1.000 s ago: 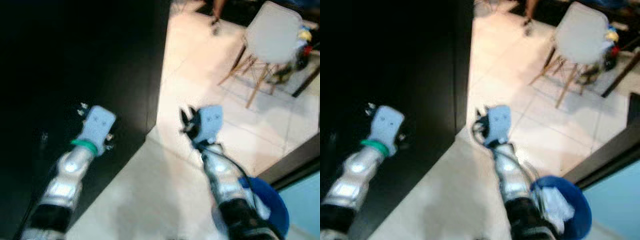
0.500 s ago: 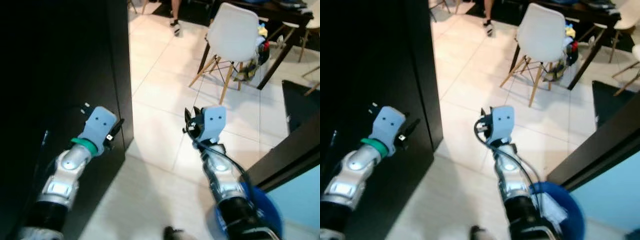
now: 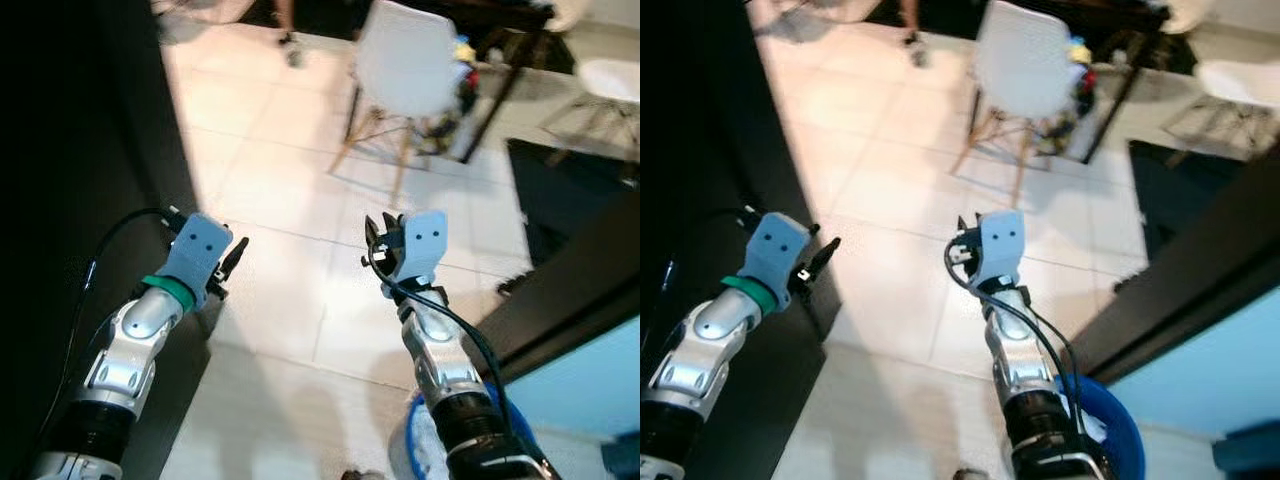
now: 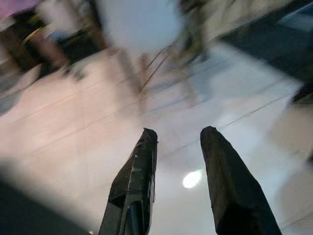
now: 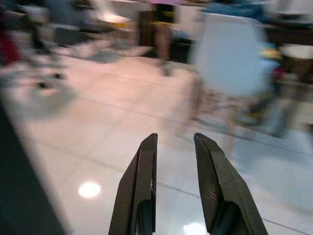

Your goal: Clean up the room

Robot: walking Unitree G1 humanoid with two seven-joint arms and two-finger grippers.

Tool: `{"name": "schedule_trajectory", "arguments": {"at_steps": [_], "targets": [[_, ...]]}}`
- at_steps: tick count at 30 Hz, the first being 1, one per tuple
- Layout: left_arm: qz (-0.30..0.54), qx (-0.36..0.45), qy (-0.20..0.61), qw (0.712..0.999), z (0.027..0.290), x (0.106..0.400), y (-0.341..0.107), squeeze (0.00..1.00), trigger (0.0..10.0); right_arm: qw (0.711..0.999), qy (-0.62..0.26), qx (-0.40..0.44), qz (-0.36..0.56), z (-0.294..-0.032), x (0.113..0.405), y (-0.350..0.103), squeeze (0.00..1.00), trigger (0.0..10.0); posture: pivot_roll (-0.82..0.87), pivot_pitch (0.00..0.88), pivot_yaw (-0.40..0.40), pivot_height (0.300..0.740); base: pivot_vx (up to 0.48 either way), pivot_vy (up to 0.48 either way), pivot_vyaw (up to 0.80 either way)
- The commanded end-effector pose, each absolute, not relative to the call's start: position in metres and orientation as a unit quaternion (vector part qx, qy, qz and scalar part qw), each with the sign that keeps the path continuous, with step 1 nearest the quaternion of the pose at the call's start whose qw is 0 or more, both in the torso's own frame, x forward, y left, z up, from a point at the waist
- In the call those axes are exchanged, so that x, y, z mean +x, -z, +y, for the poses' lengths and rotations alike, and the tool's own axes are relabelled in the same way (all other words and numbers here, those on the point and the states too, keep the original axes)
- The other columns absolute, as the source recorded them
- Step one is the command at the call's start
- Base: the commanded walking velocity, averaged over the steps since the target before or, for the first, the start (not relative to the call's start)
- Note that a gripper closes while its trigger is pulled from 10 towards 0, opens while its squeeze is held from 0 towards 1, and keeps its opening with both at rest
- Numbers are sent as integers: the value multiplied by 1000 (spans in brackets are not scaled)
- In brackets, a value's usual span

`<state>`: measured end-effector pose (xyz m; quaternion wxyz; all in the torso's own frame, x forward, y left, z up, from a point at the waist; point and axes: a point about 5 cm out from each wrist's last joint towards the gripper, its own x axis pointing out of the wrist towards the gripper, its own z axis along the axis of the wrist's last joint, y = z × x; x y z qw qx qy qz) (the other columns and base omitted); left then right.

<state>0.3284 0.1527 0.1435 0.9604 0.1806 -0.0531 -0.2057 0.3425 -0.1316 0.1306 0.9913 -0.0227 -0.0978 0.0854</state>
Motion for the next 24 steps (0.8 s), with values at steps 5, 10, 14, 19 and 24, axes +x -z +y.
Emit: {"name": "schedule_trajectory", "arguments": {"at_steps": [5, 10, 14, 19, 24], "targets": [[-46, 182, 196, 963, 158, 327, -140, 0, 10000, 991, -88, -24, -101, -129, 344, -132, 0, 10000, 74, 25, 57, 740, 419, 0, -800], [-50, 183, 178, 965, 160, 328, -141, 0, 10000, 989, -95, -26, -110, -128, 345, -135, 0, 10000, 74, 21, 57, 740, 403, 0, -264], [-57, 173, 152, 971, 163, 330, -143, 0, 10000, 986, -116, -12, -121, -125, 342, -138, 0, 10000, 73, 18, 58, 740, 79, 0, 0], [-49, 179, 150, 971, 162, 329, -139, 0, 10000, 985, -124, -10, -122, -123, 341, -137, 0, 10000, 72, 19, 58, 740, 0, 0, 0], [-45, 171, 150, 973, 157, 326, -134, 0, 10000, 984, -129, -9, -122, -121, 340, -136, 0, 10000, 71, 20, 58, 740, 0, 0, 0]]}}
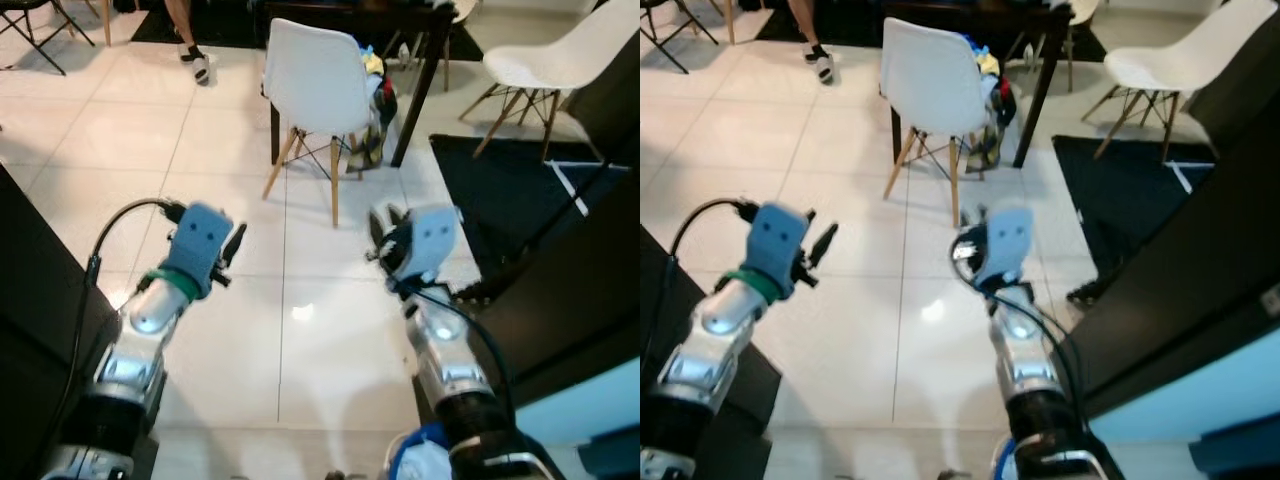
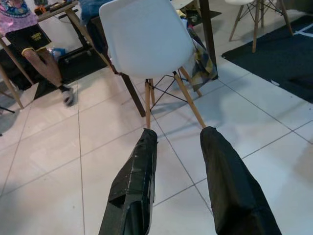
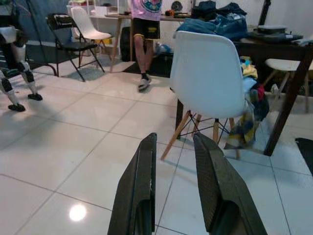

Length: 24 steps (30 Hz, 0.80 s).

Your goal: Clean up the room

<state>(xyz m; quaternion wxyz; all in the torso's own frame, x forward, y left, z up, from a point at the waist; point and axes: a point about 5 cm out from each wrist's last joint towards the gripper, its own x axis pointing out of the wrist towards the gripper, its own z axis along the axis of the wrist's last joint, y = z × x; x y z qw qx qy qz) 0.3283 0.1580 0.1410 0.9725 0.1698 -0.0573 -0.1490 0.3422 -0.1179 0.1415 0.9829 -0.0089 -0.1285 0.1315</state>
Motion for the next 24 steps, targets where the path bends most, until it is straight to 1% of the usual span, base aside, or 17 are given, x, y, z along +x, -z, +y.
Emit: {"name": "schedule_trajectory", "arguments": {"at_steps": [1, 5, 6, 7, 8, 9, 11, 13, 14, 15, 16, 17, 18, 19, 21, 23, 24], "targets": [[-45, 171, 150, 973, 157, 326, -134, 0, 10000, 984, -129, -9, -122, -121, 340, -136, 0, 10000, 71, 20, 58, 740, 0, 0, 0], [-40, 164, 148, 975, 154, 324, -130, 0, 10000, 984, -130, -9, -121, -120, 339, -135, 0, 10000, 70, 23, 59, 740, 0, 0, 0], [-37, 148, 145, 978, 151, 325, -129, 0, 10000, 984, -131, -9, -120, -120, 339, -135, 0, 10000, 70, 23, 59, 740, 0, 0, 0], [-37, 91, 140, 985, 148, 329, -135, 0, 10000, 984, -133, -9, -120, -119, 338, -134, 0, 10000, 67, 26, 56, 740, 0, 0, 0], [-37, 91, 140, 985, 148, 329, -135, 0, 10000, 984, -133, -9, -120, -119, 338, -134, 0, 10000, 67, 26, 56, 740, 0, 0, 0], [-47, 29, 134, 989, 146, 335, -145, 0, 10000, 984, -134, -9, -120, -118, 338, -134, 0, 10000, 64, 27, 55, 740, 0, 0, 0], [-47, 29, 134, 989, 146, 335, -145, 0, 10000, 984, -134, -9, -120, -118, 338, -134, 0, 10000, 64, 27, 55, 740, 0, 0, 0], [-80, -170, 136, 973, 147, 351, -179, 0, 10000, 983, -137, -8, -120, -118, 338, -135, 0, 10000, 66, 29, 52, 740, 0, 0, 0], [-80, -170, 136, 973, 147, 351, -179, 0, 10000, 983, -137, -8, -120, -118, 338, -135, 0, 10000, 66, 29, 52, 740, 0, 0, 0], [-100, -252, 185, 945, 143, 355, -198, 0, 10000, 983, -139, -8, -121, -118, 338, -135, 0, 10000, 67, 30, 47, 740, 0, 0, 0], [-100, -252, 185, 945, 143, 355, -198, 0, 10000, 983, -139, -8, -121, -118, 338, -135, 0, 10000, 67, 30, 47, 740, 0, 0, 0], [-122, -304, 239, 914, 139, 358, -216, 0, 10000, 983, -141, -8, -121, -117, 338, -136, 0, 10000, 65, 30, 46, 740, 0, 0, 0], [-122, -304, 239, 914, 139, 358, -216, 0, 10000, 983, -141, -8, -121, -117, 338, -136, 0, 10000, 65, 30, 46, 740, 0, 0, 0], [-142, -321, 270, 897, 138, 363, -232, 0, 10000, 982, -142, -8, -121, -116, 339, -136, 0, 10000, 60, 31, 45, 740, 0, 0, 0], [-142, -312, 259, 903, 139, 372, -242, 0, 10000, 982, -143, -7, -122, -115, 339, -137, 0, 10000, 59, 32, 46, 740, 0, 0, 0], [-141, -247, 181, 941, 143, 388, -254, 0, 10000, 982, -143, -7, -122, -115, 338, -136, 0, 10000, 62, 34, 46, 740, 0, 0, 0], [-153, -257, 224, 928, 140, 386, -264, 0, 10000, 982, -143, -7, -121, -115, 338, -136, 0, 10000, 59, 35, 48, 740, 0, 0, 0]]}}
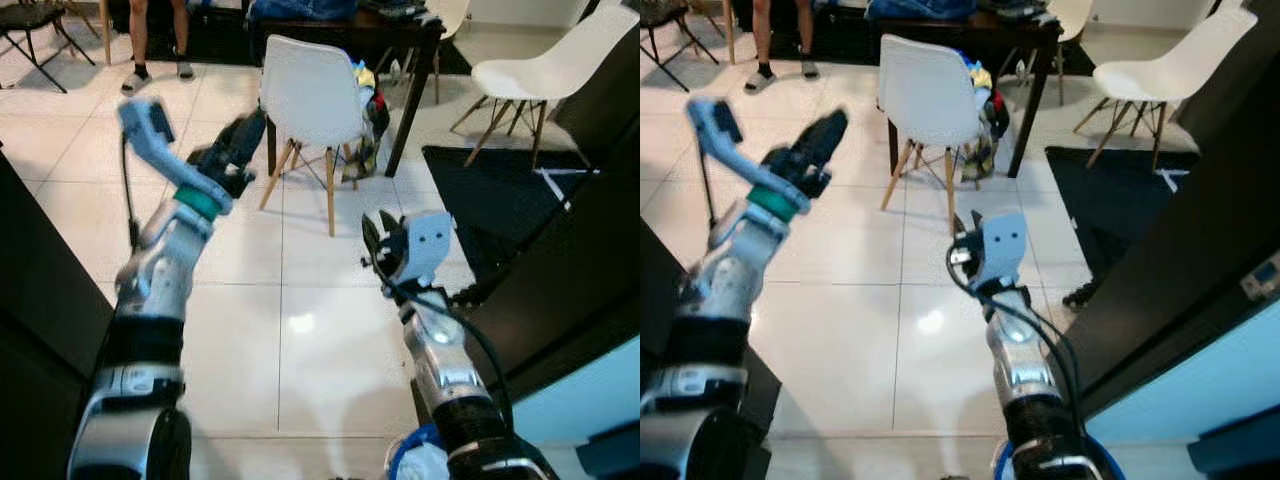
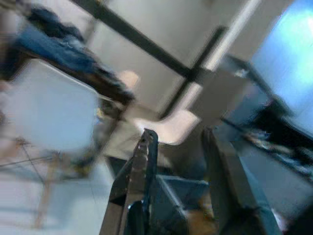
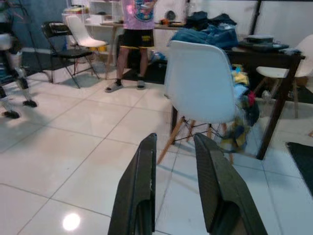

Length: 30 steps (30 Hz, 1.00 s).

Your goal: Clean up the room

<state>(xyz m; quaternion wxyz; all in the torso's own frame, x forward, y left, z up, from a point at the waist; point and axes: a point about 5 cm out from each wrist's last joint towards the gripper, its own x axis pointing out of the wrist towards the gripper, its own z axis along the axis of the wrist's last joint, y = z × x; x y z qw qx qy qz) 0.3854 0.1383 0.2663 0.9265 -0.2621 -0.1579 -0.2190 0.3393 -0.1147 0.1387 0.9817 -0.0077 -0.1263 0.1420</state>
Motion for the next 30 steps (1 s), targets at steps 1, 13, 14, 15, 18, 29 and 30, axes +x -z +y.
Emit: {"name": "schedule_trajectory", "arguments": {"at_steps": [1, 13, 14, 15, 18, 29, 30], "targets": [[-153, -257, 224, 928, 140, 386, -264, 0, 10000, 982, -143, -7, -121, -115, 338, -136, 0, 10000, 59, 35, 48, 740, 0, 0, 0], [-91, -232, 232, 940, 160, 390, -252, 0, 10000, 983, -139, -10, -121, -117, 340, -137, 0, 10000, 67, 33, 45, 740, 0, 0, 0], [-59, -241, 170, 954, 166, 400, -245, 0, 10000, 983, -139, -10, -122, -117, 340, -138, 0, 10000, 67, 33, 45, 740, 0, 0, 0], [-59, -241, 170, 954, 166, 400, -245, 0, 10000, 983, -139, -10, -122, -117, 340, -138, 0, 10000, 67, 33, 45, 740, 0, 0, 0], [-53, -276, 180, 943, 165, 402, -249, 0, 10000, 983, -139, -10, -123, -117, 341, -139, 0, 10000, 62, 32, 44, 740, 0, 0, 0], [-57, -128, 316, 938, 163, 357, -218, 0, 10000, 984, -134, -13, -118, -118, 338, -134, 0, 10000, 59, 29, 52, 740, 0, 0, 0], [-8, -76, 258, 963, 171, 362, -195, 0, 10000, 984, -135, -14, -117, -118, 338, -134, 0, 10000, 59, 29, 52, 740, 0, 0, 0]]}}
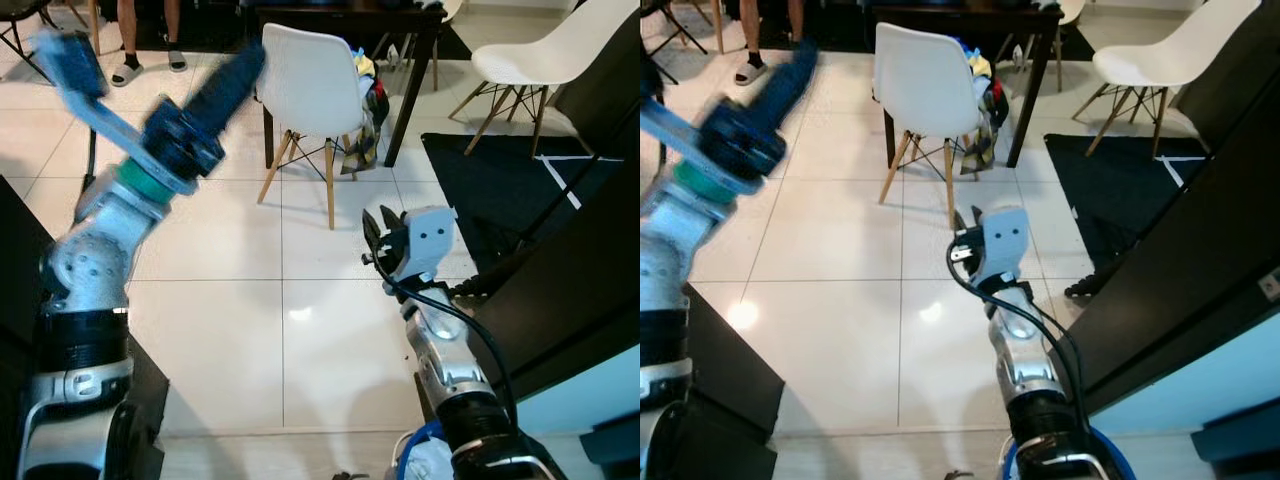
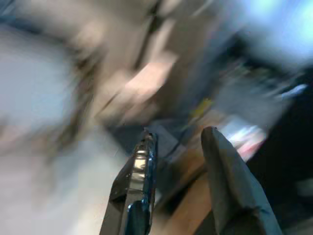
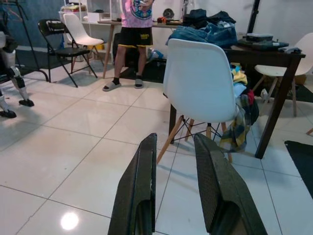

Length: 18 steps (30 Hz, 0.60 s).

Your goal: Clean up the room

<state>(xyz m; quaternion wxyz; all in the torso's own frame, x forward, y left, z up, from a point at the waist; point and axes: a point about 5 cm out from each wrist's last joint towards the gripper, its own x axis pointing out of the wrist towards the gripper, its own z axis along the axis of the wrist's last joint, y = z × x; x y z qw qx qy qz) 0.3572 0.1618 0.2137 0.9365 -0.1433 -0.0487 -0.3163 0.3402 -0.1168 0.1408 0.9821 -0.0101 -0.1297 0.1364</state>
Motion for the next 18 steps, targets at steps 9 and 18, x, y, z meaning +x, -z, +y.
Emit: {"name": "schedule_trajectory", "arguments": {"at_steps": [9, 18], "targets": [[94, 139, 146, 975, 192, 330, -113, 0, 10000, 986, -145, -39, -74, -116, 334, -114, 0, 10000, 55, 27, 41, 740, 0, 0, 0], [109, 113, 79, 984, 194, 318, -85, 0, 10000, 988, -141, -58, -12, -124, 329, -87, 0, 10000, 40, 18, 22, 740, 0, 0, 0]]}}
